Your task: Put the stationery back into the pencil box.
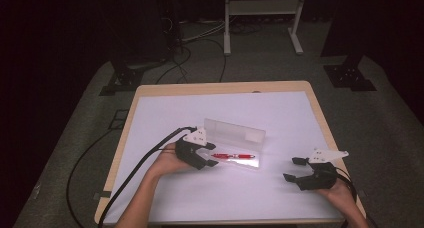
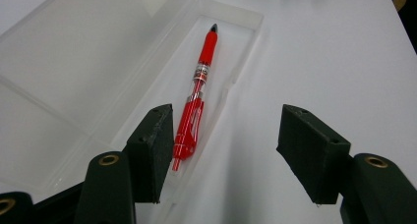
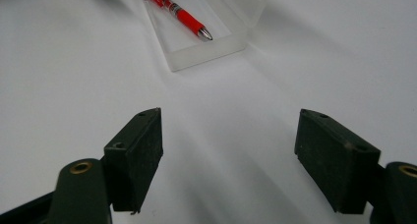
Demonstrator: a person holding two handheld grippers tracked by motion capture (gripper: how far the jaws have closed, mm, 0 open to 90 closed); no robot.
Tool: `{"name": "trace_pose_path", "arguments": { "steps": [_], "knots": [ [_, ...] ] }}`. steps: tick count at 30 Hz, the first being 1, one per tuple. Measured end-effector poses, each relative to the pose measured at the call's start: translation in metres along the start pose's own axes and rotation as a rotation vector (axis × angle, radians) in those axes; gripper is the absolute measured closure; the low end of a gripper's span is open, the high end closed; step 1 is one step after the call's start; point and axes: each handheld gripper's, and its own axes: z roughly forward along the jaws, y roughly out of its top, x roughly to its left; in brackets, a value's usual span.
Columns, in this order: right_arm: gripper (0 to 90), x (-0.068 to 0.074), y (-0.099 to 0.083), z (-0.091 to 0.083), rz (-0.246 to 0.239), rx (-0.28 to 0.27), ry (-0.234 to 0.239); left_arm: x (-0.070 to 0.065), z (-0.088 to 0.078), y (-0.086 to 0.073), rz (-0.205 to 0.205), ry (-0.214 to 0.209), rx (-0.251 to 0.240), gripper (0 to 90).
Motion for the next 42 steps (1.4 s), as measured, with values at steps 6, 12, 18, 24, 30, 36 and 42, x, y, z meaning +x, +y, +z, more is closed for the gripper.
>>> {"name": "trace_pose_path", "arguments": {
  "steps": [6, 12, 18, 24, 30, 36, 42],
  "knots": [
    [25.5, 0.0, 0.0, 0.0, 0.002, -0.001, -0.001, -0.001, -0.004, -0.007, -0.017, 0.01, -0.002, 35.6],
    [25.5, 0.0, 0.0, 0.0, 0.001, 0.002, 0.0, -0.002, -0.009, -0.012, -0.022, 0.025, -0.005, 34.4],
    [25.5, 0.0, 0.0, 0.0, 0.002, 0.001, -0.003, -0.006, -0.013, -0.016, -0.028, 0.026, -0.01, 33.1],
    [25.2, 0.0, 0.0, 0.0, 0.003, 0.003, -0.003, -0.01, -0.017, -0.019, -0.034, 0.038, -0.017, 30.3],
    [25.2, 0.0, 0.0, 0.0, 0.003, 0.003, -0.004, -0.011, -0.024, -0.022, -0.035, 0.059, -0.015, 26.9],
    [24.9, 0.0, 0.0, 0.0, 0.002, 0.004, -0.003, -0.015, -0.029, -0.026, -0.049, 0.076, -0.022, 24.1],
    [24.9, 0.0, 0.0, 0.0, 0.002, 0.004, -0.004, -0.02, -0.033, -0.034, -0.063, 0.102, -0.03, 21.1]
  ]
}}
